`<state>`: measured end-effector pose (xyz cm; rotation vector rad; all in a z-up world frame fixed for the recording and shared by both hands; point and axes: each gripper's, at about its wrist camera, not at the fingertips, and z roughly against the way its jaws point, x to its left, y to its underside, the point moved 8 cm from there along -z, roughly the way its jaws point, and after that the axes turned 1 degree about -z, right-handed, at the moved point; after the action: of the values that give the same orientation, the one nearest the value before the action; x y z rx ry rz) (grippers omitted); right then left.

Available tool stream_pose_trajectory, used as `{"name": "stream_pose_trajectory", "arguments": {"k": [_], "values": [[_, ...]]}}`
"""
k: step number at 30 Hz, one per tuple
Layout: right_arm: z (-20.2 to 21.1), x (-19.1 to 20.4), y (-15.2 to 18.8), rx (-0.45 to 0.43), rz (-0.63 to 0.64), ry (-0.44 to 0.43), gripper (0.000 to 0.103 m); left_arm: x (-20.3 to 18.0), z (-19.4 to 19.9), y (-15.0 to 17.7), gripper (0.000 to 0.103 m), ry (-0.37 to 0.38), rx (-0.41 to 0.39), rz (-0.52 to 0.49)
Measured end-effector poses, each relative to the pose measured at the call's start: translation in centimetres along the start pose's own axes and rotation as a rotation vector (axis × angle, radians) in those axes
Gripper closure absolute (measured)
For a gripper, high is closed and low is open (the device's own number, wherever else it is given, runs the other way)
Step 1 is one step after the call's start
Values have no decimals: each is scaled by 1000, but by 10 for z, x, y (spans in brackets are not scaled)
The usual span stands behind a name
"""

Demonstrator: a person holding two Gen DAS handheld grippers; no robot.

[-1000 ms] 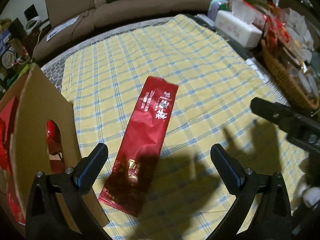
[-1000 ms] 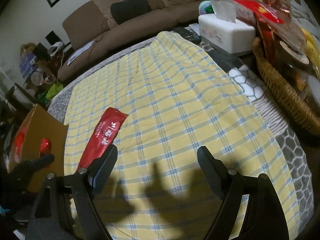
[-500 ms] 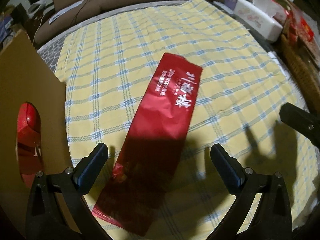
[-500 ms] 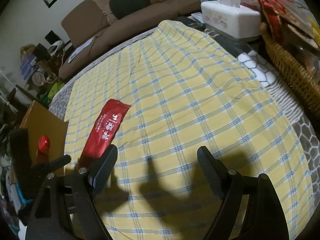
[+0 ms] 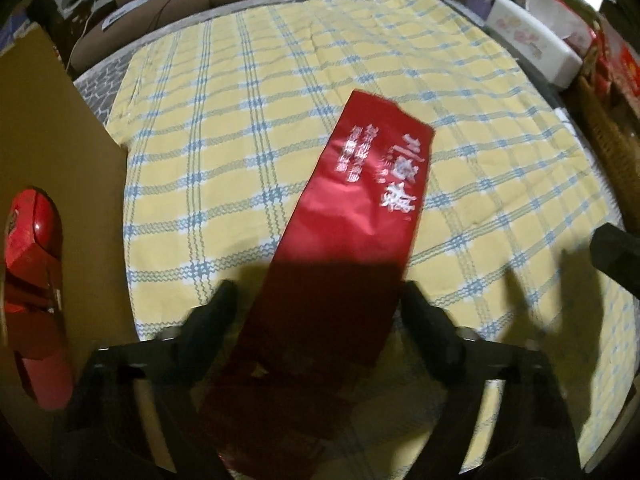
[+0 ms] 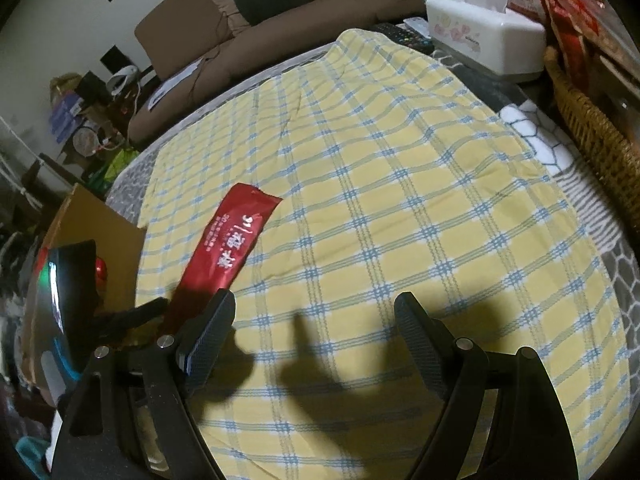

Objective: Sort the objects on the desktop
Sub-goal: 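Grasp the long red tea packet with the left tool, then lift the red tea packet with the left tool and carry it over the box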

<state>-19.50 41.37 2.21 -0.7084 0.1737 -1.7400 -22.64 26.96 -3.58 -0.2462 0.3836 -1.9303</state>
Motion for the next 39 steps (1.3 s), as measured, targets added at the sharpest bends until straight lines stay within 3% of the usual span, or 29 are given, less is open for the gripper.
{"name": "stream_pose_trajectory", "arguments": {"k": [4, 12, 15, 21, 27, 34, 39], "values": [[-3, 2, 1, 11, -33, -46, 19, -3, 5, 0, 45, 17, -1, -3], [-17, 13, 9, 72, -179, -274, 22, -11, 26, 13, 45, 160, 0, 75], [-29, 16, 15, 108, -211, -311, 25, -17, 35, 21, 45, 208, 2, 95], [-45, 26, 28, 167, -237, -355, 54, -33, 50, 35, 45, 271, 3, 79], [-43, 36, 27, 154, -244, -416, 79, -38, 60, 38, 45, 293, -7, 76], [-29, 39, 21, 130, -305, -527, 83, -32, 76, 39, 45, 318, -23, 88], [-10, 54, 17, 109, -274, -561, 83, -29, 96, 40, 45, 348, -46, 99]]}}
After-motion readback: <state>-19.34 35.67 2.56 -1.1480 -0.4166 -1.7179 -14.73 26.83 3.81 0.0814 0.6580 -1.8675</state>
